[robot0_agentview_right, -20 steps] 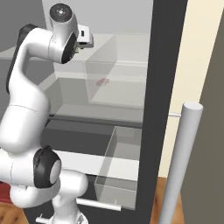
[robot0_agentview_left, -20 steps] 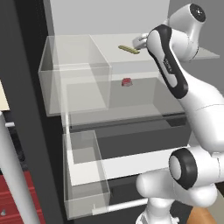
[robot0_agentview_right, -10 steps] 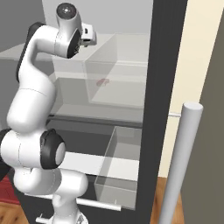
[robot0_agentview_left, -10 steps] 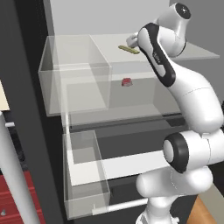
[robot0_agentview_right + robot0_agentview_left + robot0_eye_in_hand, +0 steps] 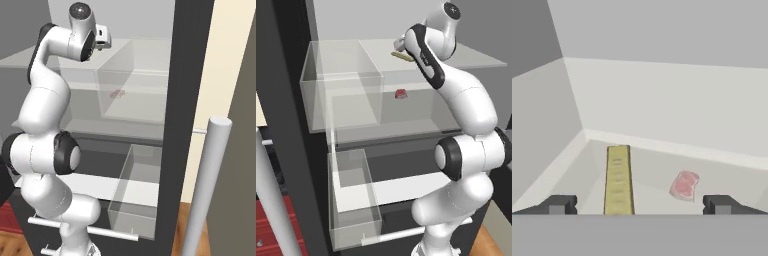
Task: Retrieve the butter from the fridge and place it on a plate on the dining table. Then retrieve the butter knife by the fridge and place it near the plate.
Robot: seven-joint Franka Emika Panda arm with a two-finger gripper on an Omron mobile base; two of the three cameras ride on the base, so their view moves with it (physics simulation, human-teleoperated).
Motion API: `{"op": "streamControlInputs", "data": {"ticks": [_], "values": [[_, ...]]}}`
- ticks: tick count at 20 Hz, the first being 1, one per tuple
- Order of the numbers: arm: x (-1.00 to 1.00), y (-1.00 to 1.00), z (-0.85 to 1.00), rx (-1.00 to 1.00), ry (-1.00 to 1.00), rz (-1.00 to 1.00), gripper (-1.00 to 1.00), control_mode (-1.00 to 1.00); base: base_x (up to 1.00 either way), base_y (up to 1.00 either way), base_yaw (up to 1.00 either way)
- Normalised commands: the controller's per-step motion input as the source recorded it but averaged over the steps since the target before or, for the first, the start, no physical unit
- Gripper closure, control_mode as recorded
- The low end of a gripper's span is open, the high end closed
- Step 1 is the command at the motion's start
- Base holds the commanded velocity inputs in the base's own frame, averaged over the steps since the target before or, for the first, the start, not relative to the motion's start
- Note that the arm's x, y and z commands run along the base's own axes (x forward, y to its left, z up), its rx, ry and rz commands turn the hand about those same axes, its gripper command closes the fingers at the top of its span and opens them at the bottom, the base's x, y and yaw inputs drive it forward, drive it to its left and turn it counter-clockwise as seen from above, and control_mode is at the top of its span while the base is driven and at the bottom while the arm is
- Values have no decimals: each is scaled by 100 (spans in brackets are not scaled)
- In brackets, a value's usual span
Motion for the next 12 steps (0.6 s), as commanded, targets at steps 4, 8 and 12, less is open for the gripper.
{"op": "streamControlInputs", "data": {"ticks": [4,8,12], "values": [[7,34,0,0,3,0,-100,-100,0,0,0],[0,10,-15,-1,0,0,-100,-100,0,0,0],[0,0,-22,0,0,0,-100,-100,0,0,0]]}}
